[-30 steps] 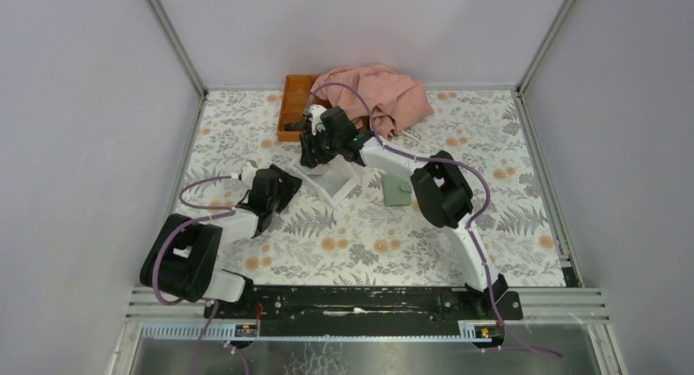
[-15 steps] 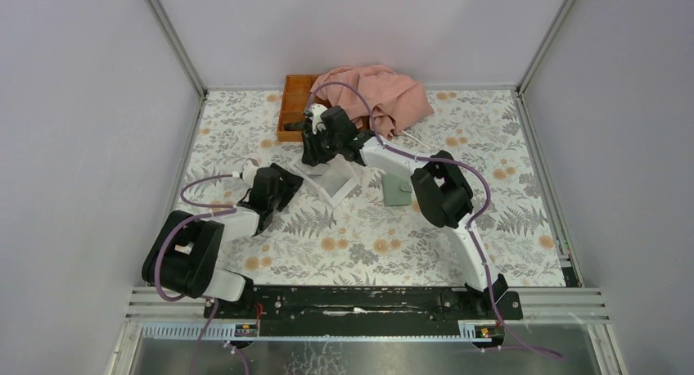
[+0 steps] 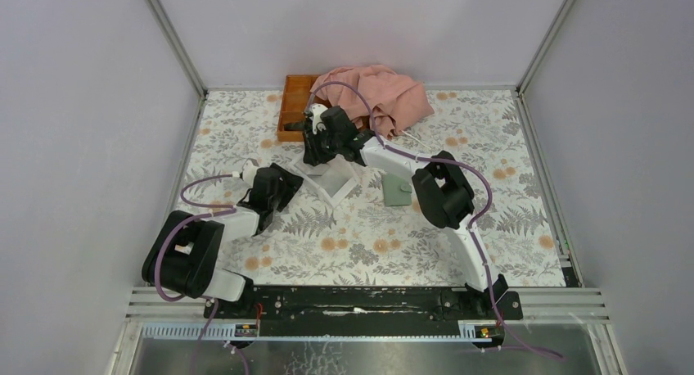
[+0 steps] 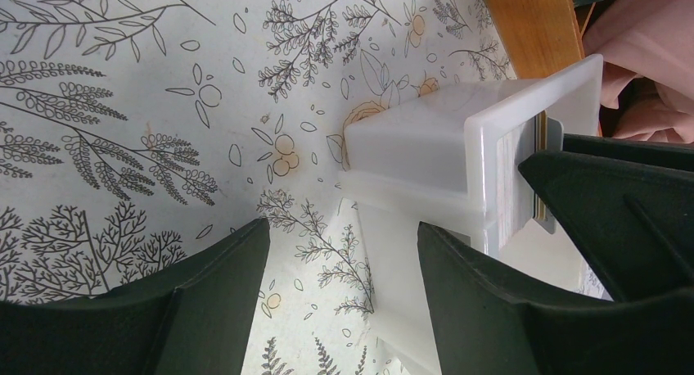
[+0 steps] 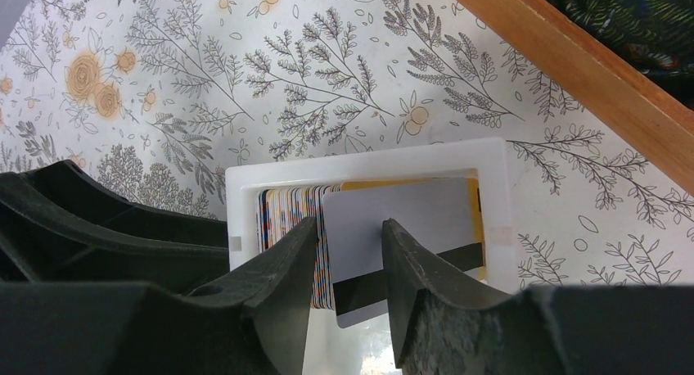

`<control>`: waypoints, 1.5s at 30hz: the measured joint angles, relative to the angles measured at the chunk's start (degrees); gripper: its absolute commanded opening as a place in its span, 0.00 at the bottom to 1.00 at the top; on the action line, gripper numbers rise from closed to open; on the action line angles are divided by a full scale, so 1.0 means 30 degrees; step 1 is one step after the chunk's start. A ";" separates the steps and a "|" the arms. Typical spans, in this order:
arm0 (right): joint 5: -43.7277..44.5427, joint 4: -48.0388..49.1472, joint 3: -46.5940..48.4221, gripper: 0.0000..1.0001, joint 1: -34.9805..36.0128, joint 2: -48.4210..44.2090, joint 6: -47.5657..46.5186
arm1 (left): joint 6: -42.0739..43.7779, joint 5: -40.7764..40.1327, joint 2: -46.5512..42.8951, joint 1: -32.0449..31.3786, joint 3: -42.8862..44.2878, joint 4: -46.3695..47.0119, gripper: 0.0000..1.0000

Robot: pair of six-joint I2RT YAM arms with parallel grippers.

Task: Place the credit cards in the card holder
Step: Pick up the credit card from the storage box.

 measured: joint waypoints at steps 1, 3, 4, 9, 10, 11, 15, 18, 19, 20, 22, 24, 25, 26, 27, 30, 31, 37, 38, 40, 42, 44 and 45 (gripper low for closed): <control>0.0029 -0.0007 0.0000 0.41 0.0007 0.0000 0.0007 | 0.0000 0.0000 0.0000 0.0000 0.0000 0.0000 0.75; 0.0160 -0.0036 0.0000 0.38 0.0029 -0.0007 0.0029 | 0.0007 0.0000 0.0000 0.0000 0.0000 0.0000 0.75; 0.0197 -0.0044 0.0000 0.37 0.0029 -0.0007 0.0029 | 0.0007 0.0000 0.0000 0.0000 0.0000 0.0000 0.75; 0.0291 -0.0066 0.0000 0.35 0.0051 -0.0102 0.0036 | 0.0000 0.0007 0.0000 0.0000 0.0000 0.0000 0.75; 0.0291 -0.0073 -0.0007 0.34 0.0073 -0.0138 0.0044 | 0.0007 0.0007 0.0000 0.0000 0.0000 0.0000 0.75; 0.0291 -0.0066 -0.0029 0.33 0.0087 -0.0197 0.0044 | 0.0000 0.0007 0.0000 0.0000 0.0000 0.0000 0.75; 0.0306 -0.0080 -0.0102 0.32 0.0204 -0.0510 0.0036 | 0.0000 0.0007 -0.0007 0.0000 0.0007 -0.0007 0.75; 0.0299 -0.0153 -0.0102 0.30 0.0313 -0.0765 0.0044 | 0.0007 0.0007 -0.0007 0.0000 0.0007 -0.0007 0.75; 0.0306 -0.0219 -0.0102 0.29 0.0357 -0.0852 0.0044 | 0.0007 0.0007 -0.0007 0.0000 0.0007 -0.0007 0.75; 0.0306 -0.0262 -0.0109 0.26 0.0393 -0.0918 0.0036 | 0.0000 0.0007 -0.0015 0.0000 0.0007 -0.0015 0.75; 0.0357 -0.0321 -0.0117 0.23 0.0452 -0.1071 0.0029 | 0.0000 0.0000 -0.0029 0.0000 0.0007 -0.0029 0.75; 0.0510 -0.0357 -0.0182 0.21 0.0466 -0.1239 0.0000 | 0.0007 0.0000 -0.0066 0.0000 0.0007 -0.0058 0.75; 0.0699 -0.0364 -0.0248 0.20 0.0466 -0.1355 -0.0029 | 0.0007 0.0000 -0.0095 0.0000 0.0007 -0.0095 0.76; 0.0860 -0.0379 -0.0291 0.19 0.0474 -0.1443 -0.0087 | 0.0007 0.0000 -0.0138 0.0000 0.0007 -0.0153 0.76; 0.1107 -0.0401 -0.0364 0.18 0.0488 -0.1545 -0.0189 | 0.0015 0.0000 -0.0197 0.0000 0.0007 -0.0255 0.76; 0.2280 -0.0656 -0.0423 0.11 0.0678 -0.1778 -0.0707 | 0.0073 -0.0029 -0.0503 0.0000 0.0000 -0.0707 0.77; 0.2718 -0.0780 -0.0423 0.09 0.0765 -0.1843 -0.0925 | 0.0095 -0.0036 -0.0663 0.0000 0.0000 -0.0867 0.77; 0.5588 -0.1129 -0.0670 0.00 0.1355 -0.2412 -0.2331 | 0.0219 -0.0284 -0.2142 0.0000 0.0000 -0.1916 0.80; 0.5931 -0.1137 -0.0874 0.00 0.1406 -0.2608 -0.2514 | 0.0284 -0.0423 -0.2535 0.0000 0.0000 -0.2280 0.80; 0.6506 -0.1144 -0.1304 0.00 0.1464 -0.3075 -0.2805 | 0.0393 -0.0627 -0.3213 0.0000 0.0000 -0.2841 0.81; 0.6936 -0.1107 -0.1632 0.00 0.1479 -0.3504 -0.3045 | 0.0495 -0.0707 -0.3905 0.0000 0.0000 -0.3198 0.82; 0.7329 -0.0896 -0.2149 0.00 0.1501 -0.4051 -0.3264 | 0.0707 -0.0787 -0.4830 -0.0007 0.0007 -0.3614 0.83; 0.7541 -0.0758 -0.2535 0.00 0.1515 -0.4437 -0.3402 | 0.0838 -0.0845 -0.5202 -0.0015 0.0036 -0.3803 0.83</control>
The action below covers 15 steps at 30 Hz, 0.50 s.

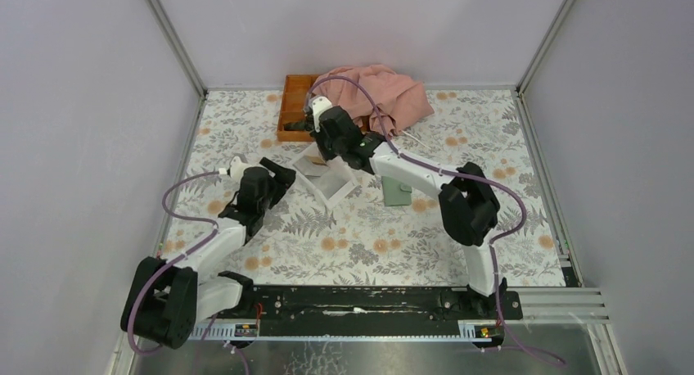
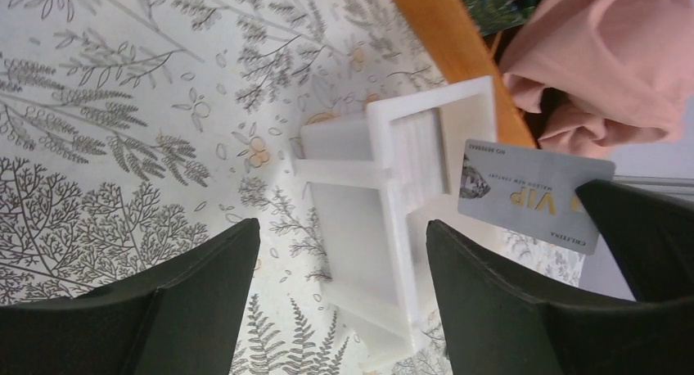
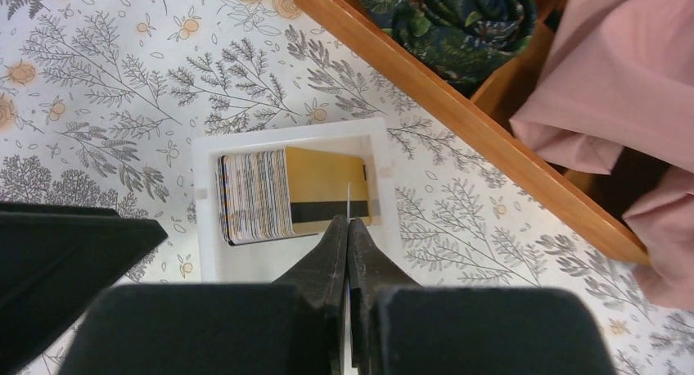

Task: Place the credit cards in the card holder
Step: Pick up the credit card from the storage box.

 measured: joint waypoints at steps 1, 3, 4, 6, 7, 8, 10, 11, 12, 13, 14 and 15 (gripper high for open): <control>0.0175 0.0051 -0.0255 0.00 0.0007 -0.0328 -0.0124 | 0.0160 -0.0036 -0.0372 -0.0007 0.0058 -0.0204 0.83; 0.0481 0.0153 -0.0736 0.00 0.0022 -0.1013 -0.0299 | 0.0605 -0.0044 -0.1188 -0.0007 0.0211 -0.0423 0.85; 0.0612 0.0146 -0.0925 0.00 0.0022 -0.1326 -0.0350 | 0.0845 -0.0022 -0.1566 -0.0015 0.0299 -0.0481 0.85; 0.0758 0.0350 -0.1552 0.00 0.0022 -0.2186 -0.0357 | 0.1333 0.0226 -0.2215 -0.0022 0.0386 -0.0423 0.85; 0.0801 0.0372 -0.1945 0.00 0.0022 -0.2681 -0.0350 | 0.1588 0.0437 -0.2557 -0.0036 0.0386 -0.0379 0.85; 0.0809 0.0423 -0.2543 0.00 0.0022 -0.3388 -0.0313 | 0.1923 0.0882 -0.2914 -0.0051 0.0386 -0.0255 0.86; 0.0787 0.0335 -0.3519 0.00 0.0029 -0.4685 -0.0182 | 0.2412 0.1690 -0.3257 -0.0087 0.0379 0.0182 0.85; 0.0729 0.0270 -0.4080 0.00 0.0029 -0.5457 -0.0073 | 0.2659 0.2404 -0.3366 -0.0095 0.0364 0.0554 0.86; 0.0619 0.0138 -0.4503 0.00 0.0029 -0.6113 0.0036 | 0.2900 0.3155 -0.3432 -0.0087 0.0321 0.1158 0.86; 0.0481 -0.0051 -0.5034 0.00 0.0029 -0.6892 0.0211 | 0.3060 0.3927 -0.3446 -0.0095 0.0248 0.1741 0.85; 0.0313 -0.0233 -0.5544 0.00 0.0036 -0.7672 0.0379 | 0.3177 0.4852 -0.3417 -0.0109 0.0131 0.2477 0.85; 0.0095 -0.0379 -0.6084 0.00 0.0036 -0.8466 0.0590 | 0.3300 0.5894 -0.3322 -0.0160 -0.0015 0.3293 0.85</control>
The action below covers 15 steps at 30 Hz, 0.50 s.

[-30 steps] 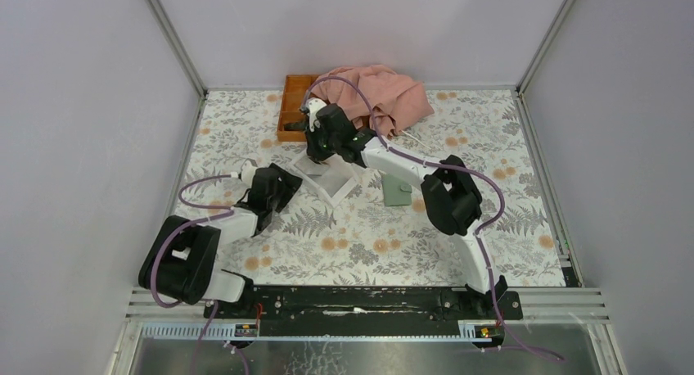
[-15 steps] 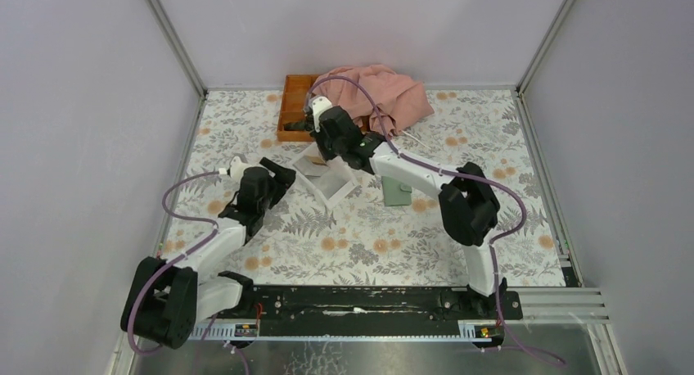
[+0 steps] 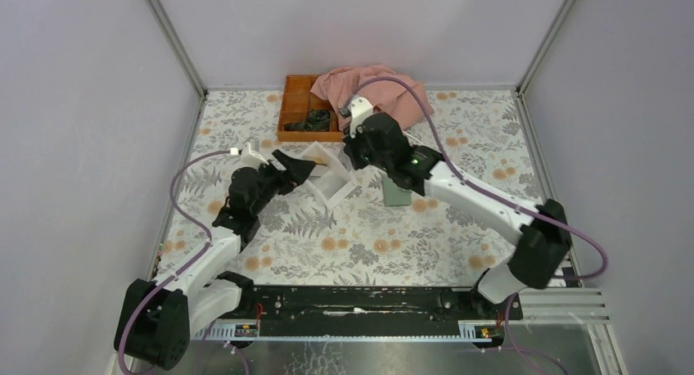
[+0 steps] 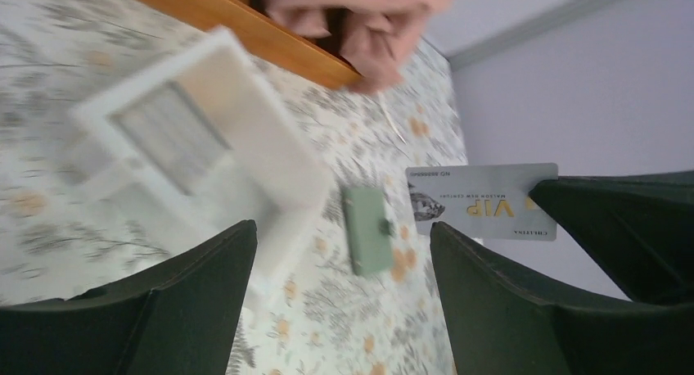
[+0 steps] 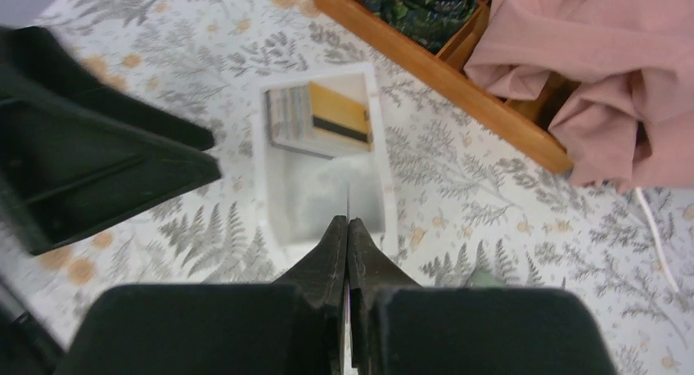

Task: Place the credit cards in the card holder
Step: Pick up the credit card from the storage box.

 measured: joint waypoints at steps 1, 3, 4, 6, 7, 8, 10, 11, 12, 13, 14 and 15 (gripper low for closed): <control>-0.0219 -0.0131 -0.0583 0.00 0.0000 -0.0809 0.0211 | 0.0117 0.0882 0.0160 -0.0117 -0.0095 0.0641 0.85; -0.0758 -0.0386 -0.1690 0.00 0.0000 -0.2397 0.0699 | 0.0328 0.2514 0.0656 -0.0488 -0.0138 0.1756 0.85; -0.1056 -0.0517 -0.2200 0.00 0.0000 -0.3126 0.0940 | 0.0466 0.3337 0.0984 -0.0772 -0.0138 0.2331 0.85; -0.1719 -0.0801 -0.3191 0.00 0.0000 -0.4444 0.1486 | 0.0729 0.4765 0.1588 -0.1362 -0.0124 0.3133 0.84; -0.2076 -0.0940 -0.3672 0.00 0.0007 -0.5049 0.1778 | 0.0823 0.5406 0.1872 -0.1625 -0.0117 0.3432 0.84; -0.2419 -0.1071 -0.4095 0.00 0.0007 -0.5552 0.2025 | 0.0947 0.6113 0.2149 -0.1894 -0.0109 0.3774 0.84; -0.3060 -0.1326 -0.4838 0.00 0.0007 -0.6390 0.2535 | 0.1100 0.7373 0.2586 -0.2339 -0.0102 0.4539 0.83; -0.3359 -0.1479 -0.5093 0.00 0.0007 -0.6659 0.2732 | 0.1151 0.7832 0.2718 -0.2484 -0.0095 0.4845 0.83; -0.3585 -0.1625 -0.5311 0.00 0.0015 -0.6878 0.2907 | 0.1202 0.8342 0.2812 -0.2637 -0.0095 0.5187 0.82; -0.3803 -0.1800 -0.5530 0.00 0.0015 -0.7089 0.3067 | 0.1253 0.8779 0.2871 -0.2754 -0.0087 0.5479 0.81; -0.4029 -0.2011 -0.5727 0.00 0.0015 -0.7278 0.3213 | 0.1304 0.9165 0.2914 -0.2841 -0.0087 0.5792 0.80; -0.4240 -0.2251 -0.5945 0.00 0.0015 -0.7490 0.3373 | 0.1341 0.9530 0.2973 -0.2907 -0.0066 0.6091 0.79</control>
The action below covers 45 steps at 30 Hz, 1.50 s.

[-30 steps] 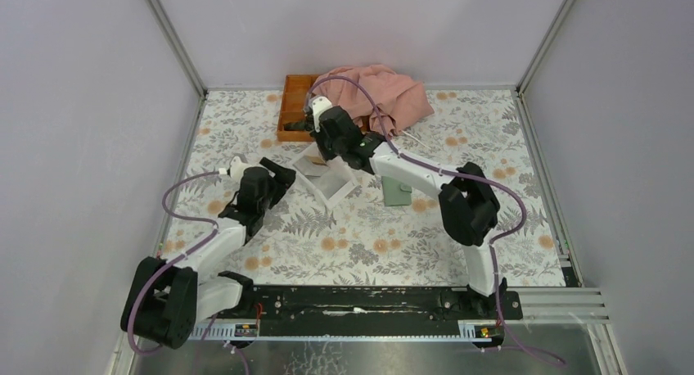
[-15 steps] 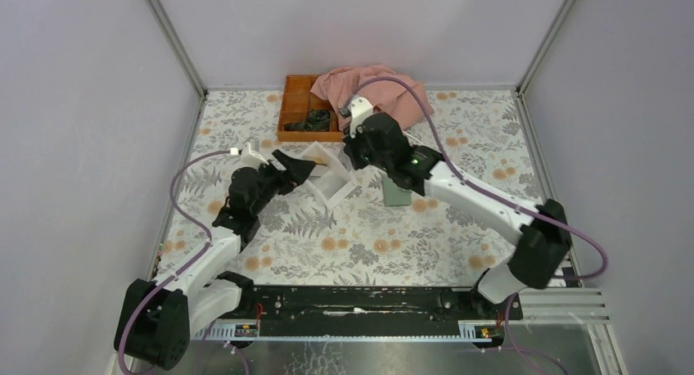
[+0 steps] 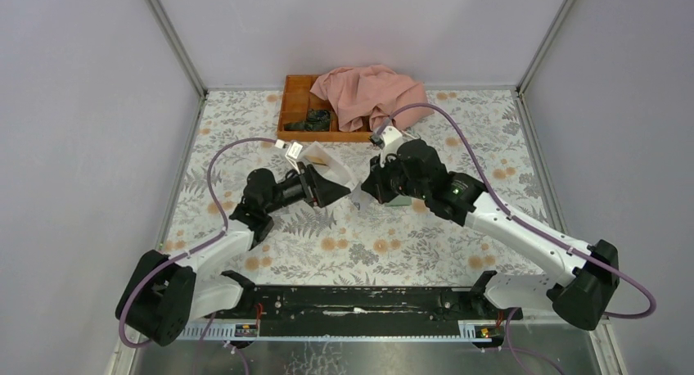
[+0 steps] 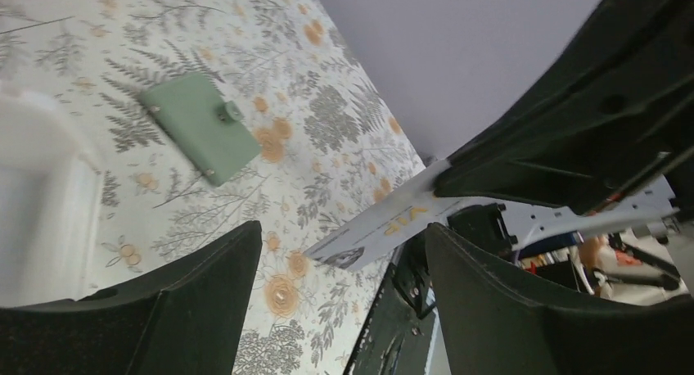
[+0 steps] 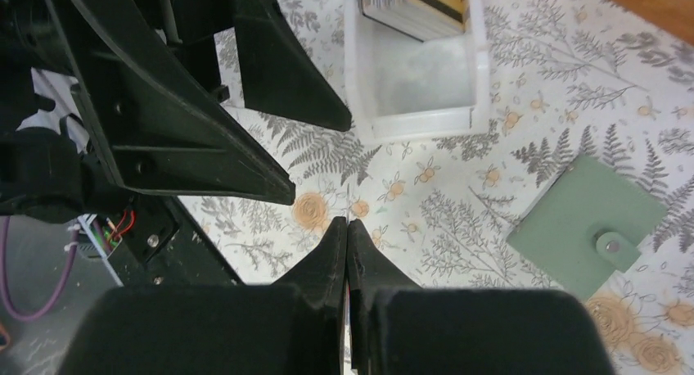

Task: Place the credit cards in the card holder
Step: Pick up the credit card from the storage box.

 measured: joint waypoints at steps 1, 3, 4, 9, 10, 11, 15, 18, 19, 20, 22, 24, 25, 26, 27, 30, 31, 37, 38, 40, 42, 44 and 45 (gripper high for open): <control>-0.0204 -0.0109 -0.0138 0.00 0.0000 -0.0138 0.0117 | 0.0044 0.0328 0.0066 -0.0058 0.0015 0.0321 0.78; -0.0641 -0.0415 -0.0357 0.00 0.0000 -0.0386 0.0350 | 0.0073 0.0933 0.0306 -0.0182 0.0044 0.0940 0.75; -0.0787 -0.0503 -0.0452 0.00 -0.0015 -0.0495 0.0459 | 0.0073 0.1231 0.0474 -0.0233 0.0058 0.1239 0.73; -0.2004 -0.0823 -0.0816 0.00 -0.0415 -0.1071 0.1056 | 0.0022 0.2506 0.1712 -0.0561 0.0350 0.2251 0.68; -0.2375 -0.0816 -0.0882 0.00 -0.0648 -0.1166 0.1209 | 0.0000 0.2849 0.2055 -0.0648 0.0423 0.2543 0.68; -0.2718 -0.0794 -0.0947 0.00 -0.0889 -0.1224 0.1333 | -0.0029 0.2907 0.2113 -0.0663 0.0430 0.2586 0.67; -0.3993 -0.0663 -0.1268 0.00 -0.1996 -0.1282 0.1814 | -0.0262 0.3643 0.2652 -0.0801 0.0466 0.3286 0.66; -0.4860 -0.0532 -0.1494 0.00 -0.2710 -0.1275 0.2084 | -0.0364 0.4116 0.2914 -0.1005 0.0583 0.3497 0.66; -0.5166 -0.0401 -0.1552 0.00 -0.2885 -0.1253 0.2164 | -0.0393 0.4255 0.3024 -0.1129 0.0699 0.3548 0.66; -0.5406 -0.0306 -0.1588 0.00 -0.3024 -0.1224 0.2273 | -0.0408 0.4357 0.3140 -0.1268 0.0816 0.3606 0.66; -0.5952 -0.0036 -0.1625 0.00 -0.3242 -0.1107 0.2463 | -0.0401 0.4539 0.3388 -0.1530 0.1093 0.3606 0.66; -0.6557 0.0415 -0.1654 0.00 -0.3359 -0.0933 0.2674 | -0.0386 0.4626 0.3650 -0.1785 0.1392 0.3592 0.66; -0.6790 0.0590 -0.1661 0.00 -0.3381 -0.0823 0.2761 | -0.0357 0.4656 0.3759 -0.1894 0.1515 0.3577 0.65; -0.7082 0.0801 -0.1668 0.00 -0.3402 -0.0670 0.2841 | -0.0306 0.4692 0.3832 -0.1996 0.1632 0.3504 0.61; -0.7308 0.0962 -0.1676 0.00 -0.3417 -0.0510 0.2914 | -0.0240 0.4728 0.3891 -0.2098 0.1756 0.3432 0.58; -0.8000 0.1282 -0.1690 0.00 -0.3512 0.0080 0.3133 | -0.0036 0.4860 0.4029 -0.2310 0.2120 0.3279 0.46; -0.8291 0.1370 -0.1727 0.00 -0.3585 0.0233 0.3228 | 0.0073 0.4947 0.4124 -0.2339 0.2259 0.3242 0.42; -0.9530 0.1588 -0.1829 0.00 -0.4204 0.0772 0.3541 | -0.0146 0.5457 0.5144 -0.2361 0.2514 0.3614 0.18; -0.9719 0.1574 -0.1829 0.00 -0.4335 0.0925 0.3541 | -0.0364 0.5617 0.5442 -0.2353 0.2514 0.4014 0.11; -1.0149 0.1457 -0.1829 0.00 -0.4561 0.1209 0.3519 | -0.1013 0.5865 0.5945 -0.2317 0.2514 0.4561 0.00; -1.0506 0.1421 -0.1829 0.00 -0.4765 0.1406 0.3446 | -0.1705 0.6149 0.6528 -0.2229 0.2514 0.5319 0.00; -1.0819 0.1377 -0.1829 0.00 -0.4925 0.1545 0.3388 | -0.2477 0.6455 0.7045 -0.2171 0.2514 0.6229 0.00; -1.0943 0.1370 -0.1829 0.00 -0.4991 0.1603 0.3395 | -0.2820 0.6564 0.7257 -0.2142 0.2514 0.6601 0.00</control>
